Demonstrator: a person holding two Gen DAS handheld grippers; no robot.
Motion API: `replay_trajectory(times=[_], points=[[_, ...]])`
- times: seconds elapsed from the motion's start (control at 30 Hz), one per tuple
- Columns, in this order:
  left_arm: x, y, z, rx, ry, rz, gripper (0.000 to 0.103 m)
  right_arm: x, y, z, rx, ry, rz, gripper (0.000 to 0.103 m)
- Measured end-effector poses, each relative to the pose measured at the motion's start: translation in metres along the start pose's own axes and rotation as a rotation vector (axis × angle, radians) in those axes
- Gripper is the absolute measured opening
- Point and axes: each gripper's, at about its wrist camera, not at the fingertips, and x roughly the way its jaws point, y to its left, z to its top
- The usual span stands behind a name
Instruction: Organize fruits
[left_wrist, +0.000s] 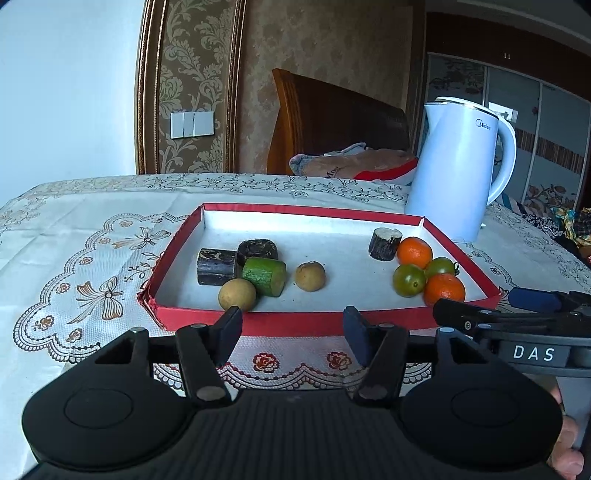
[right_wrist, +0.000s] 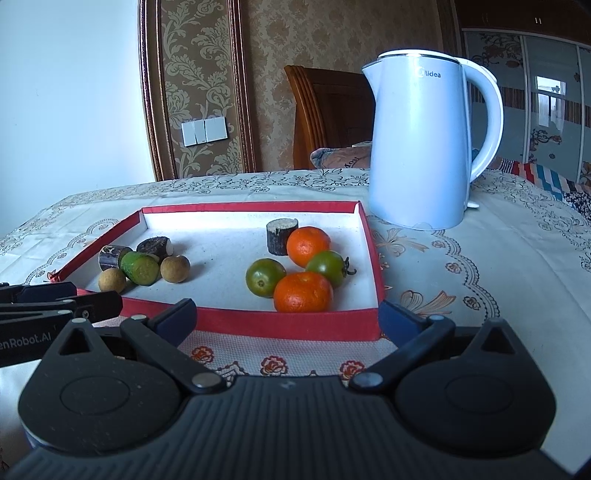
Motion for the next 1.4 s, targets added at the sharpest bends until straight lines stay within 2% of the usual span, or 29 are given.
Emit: replay_trajectory(times=[0.13,0.8,0.93,1.2,1.4], points=[[-0.0013,0.0025,-0.003,-0.004,0.018,0.005,0.059,0.0003,0.0004,-0.0001,-0.002,0.006,0.004,0.103],[-0.0032,0.0007,-0.0044,0.01,0.012,0.029,0.061,0.0018,0.0018,-0.0014,-0.006,0.017,0.008,0.103],[-0.0044,0.0017,-0.004,0.0,0.004,0.042,0.069,0.0015,0.0015,-0.0014,-0.006,0.018,0.007,0.103],[-0.0041,0.0041,-0.0024,-0.012,0.005,0.048,0.069,0.0016,0.0017,-0.0015,-0.007,0.018,0.007,0.103],[-0.0057,-0.0004,-0.0035,0.022,-0.005,0.056,0.069,0.0013,0.0016,-0.0019,-0.009,0.019,0.007,0.103]])
